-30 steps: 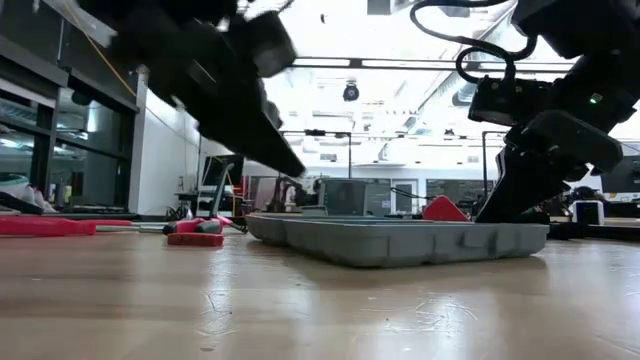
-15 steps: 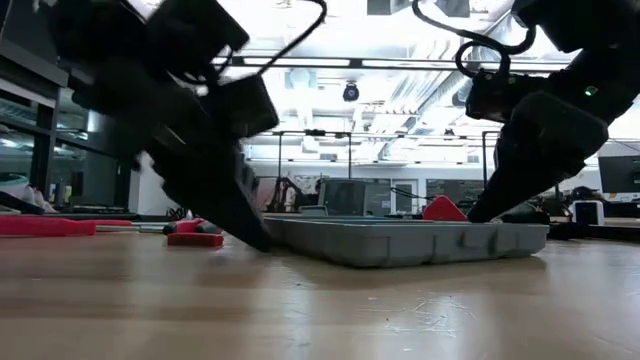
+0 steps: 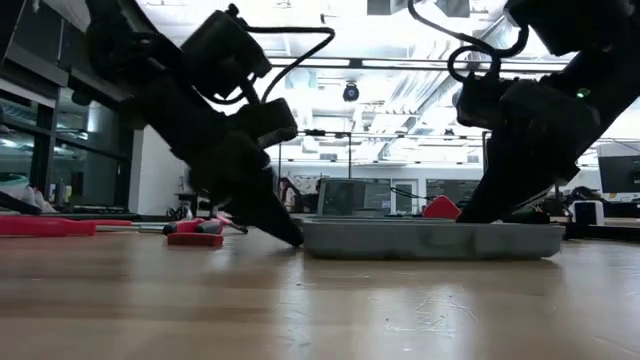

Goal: Prefit tool cases

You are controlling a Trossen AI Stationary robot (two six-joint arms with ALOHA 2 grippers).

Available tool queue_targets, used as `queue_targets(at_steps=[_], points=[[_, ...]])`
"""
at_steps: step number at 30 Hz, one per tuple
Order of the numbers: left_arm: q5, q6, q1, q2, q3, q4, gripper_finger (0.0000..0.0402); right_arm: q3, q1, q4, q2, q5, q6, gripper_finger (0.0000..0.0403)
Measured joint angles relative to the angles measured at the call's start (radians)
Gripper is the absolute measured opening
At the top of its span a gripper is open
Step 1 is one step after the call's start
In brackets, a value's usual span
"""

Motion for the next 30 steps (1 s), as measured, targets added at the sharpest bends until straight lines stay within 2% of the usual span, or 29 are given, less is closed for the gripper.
queue_targets(at_steps=[4,15,23,30], points=[[-0.025,0.001,0.027,-0.009,0.003,0.004,0.0000,0.000,0.000,0.011,0.001,-0.007,-0.012,0.0000],[0.089,0.018,0.017,-0.067,0.004,-0.084,0.0000,-0.002,0.005,-0.004,0.001,0.062,-0.053,0.0000],[0.097,0.036,-0.001,-0.218,0.004,-0.324,0.0000,-0.002,0.006,-0.005,0.001,0.074,-0.072,0.0000],[0.098,0.033,-0.001,-0.313,0.004,-0.622,0.0001,-0.002,0.005,-0.006,0.001,0.078,-0.094,0.0000]])
